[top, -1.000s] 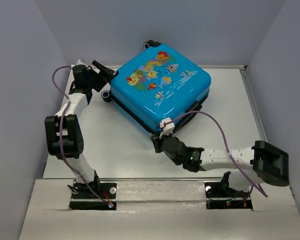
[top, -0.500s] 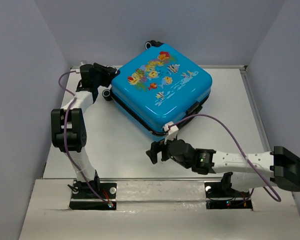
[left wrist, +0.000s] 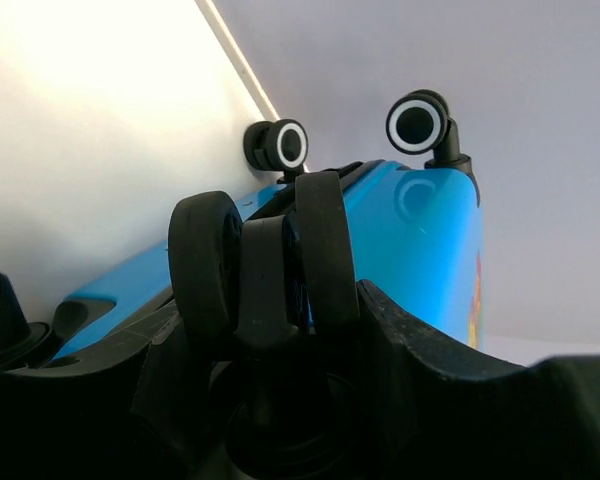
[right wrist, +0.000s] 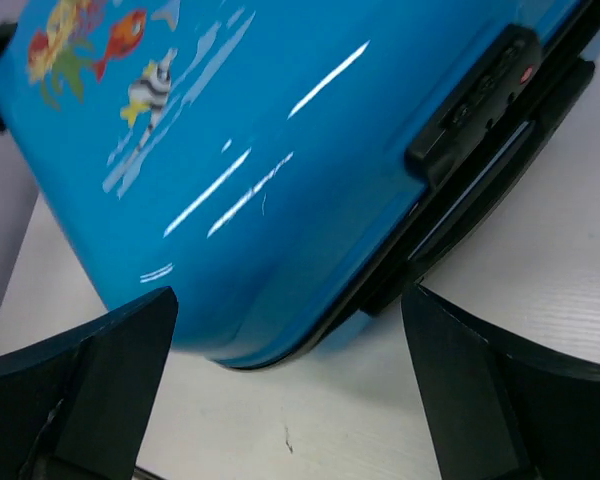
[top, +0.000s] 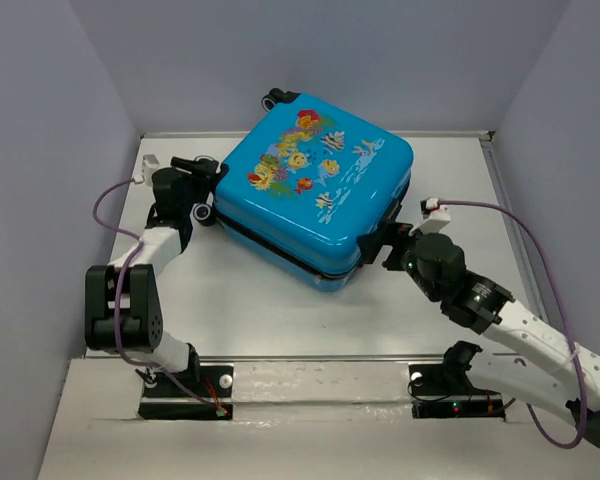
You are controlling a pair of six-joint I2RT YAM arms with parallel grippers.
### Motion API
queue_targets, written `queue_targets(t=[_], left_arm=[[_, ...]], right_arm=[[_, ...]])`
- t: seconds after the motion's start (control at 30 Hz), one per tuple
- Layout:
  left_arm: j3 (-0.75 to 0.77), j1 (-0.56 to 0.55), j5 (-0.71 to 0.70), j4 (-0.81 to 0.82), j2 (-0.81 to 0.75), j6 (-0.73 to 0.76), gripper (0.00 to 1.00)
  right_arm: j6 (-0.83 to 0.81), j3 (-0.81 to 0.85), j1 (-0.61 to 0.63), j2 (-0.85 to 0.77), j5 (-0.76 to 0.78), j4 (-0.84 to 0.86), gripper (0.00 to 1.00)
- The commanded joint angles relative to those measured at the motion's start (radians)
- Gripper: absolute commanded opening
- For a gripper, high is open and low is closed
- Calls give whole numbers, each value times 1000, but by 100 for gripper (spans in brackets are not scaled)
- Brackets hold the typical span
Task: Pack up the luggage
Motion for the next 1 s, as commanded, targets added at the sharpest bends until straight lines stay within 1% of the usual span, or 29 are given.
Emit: queue_targets(t=[0.0,0.03,0.07,0.1,0.13,0.17,0.2,0.23,0.27,0.3,0.33,0.37,0.4,0.43,0.47,0.5,0.53,0.57,0.6,0.63,0.67,0.7,0.73,0.77,0.8,0.9,0.93,0.97], left_arm=[[-171,-35,-6,157,-199,186,6],[-237,-42,-20,165,-227,186,6],[-271,-49,-30,169,-259,191,6],[-301,-57,-41,171,-290,196,6],[-337,-66,-53,172,-357,199,6],[-399,-83,-73,173,-391,200,6],[-427,-91,-81,173,-421,206,6],[-481,-101,-90,169,-487,211,6],[-506,-126,-96,165,-523,223,6],[-526,-147,-103,157,-553,232,6],[-544,-167,-115,142,-613,245,6],[-572,-216,-145,104,-644,258,6],[-584,-241,-171,85,-670,269,6],[-611,-264,-190,59,-723,280,6],[-624,-305,-196,45,-751,285,6],[-636,-305,-202,32,-776,286,6],[-656,-343,-216,1,-825,286,6],[-668,-362,-224,-10,-853,282,6],[-676,-397,-231,-24,-898,279,6],[-687,-414,-253,-57,-922,275,6],[-693,-430,-265,-71,-945,271,6],[-698,-443,-271,-79,-986,263,6],[-702,-454,-276,-85,-986,259,6],[-698,-469,-285,-103,-1009,268,6],[-688,-473,-291,-117,-1014,272,6],[-656,-473,-296,-137,-1009,298,6],[-650,-473,-293,-136,-1005,298,6],[-638,-473,-290,-134,-994,300,6]], right_arm=[[-21,104,-135,31,-91,-10,100],[-19,117,-162,74,-95,-10,100],[-19,126,-194,94,-104,6,100],[-22,126,-266,109,-133,34,100],[-24,120,-307,123,-242,67,100],[-19,115,-350,161,-315,129,100],[-15,117,-387,191,-382,158,100],[-24,143,-438,232,-524,175,100],[-51,172,-447,335,-576,177,100],[-73,201,-447,385,-610,178,100],[-96,259,-447,433,-683,186,100],[-137,294,-447,479,-731,204,100],[-157,334,-447,575,-769,206,98],[-180,424,-447,621,-847,203,97],[-189,474,-447,666,-883,201,96],[-195,523,-447,706,-918,198,96],[-202,578,-447,788,-987,192,95],[-203,692,-447,825,-1009,163,95],[-205,756,-447,864,-1024,139,95],[-211,820,-447,936,-1045,111,96],[-214,888,-447,973,-1062,82,96],[-232,1017,-447,1003,-1070,15,98],[-244,1084,-447,1031,-1070,-30,99],[-260,1136,-447,1056,-1037,-108,99],[-286,1189,-447,1050,-1017,-130,100],[-346,1157,-447,921,-949,-142,100],[-358,1130,-447,875,-929,-139,100],[-372,1052,-447,831,-908,-124,100]])
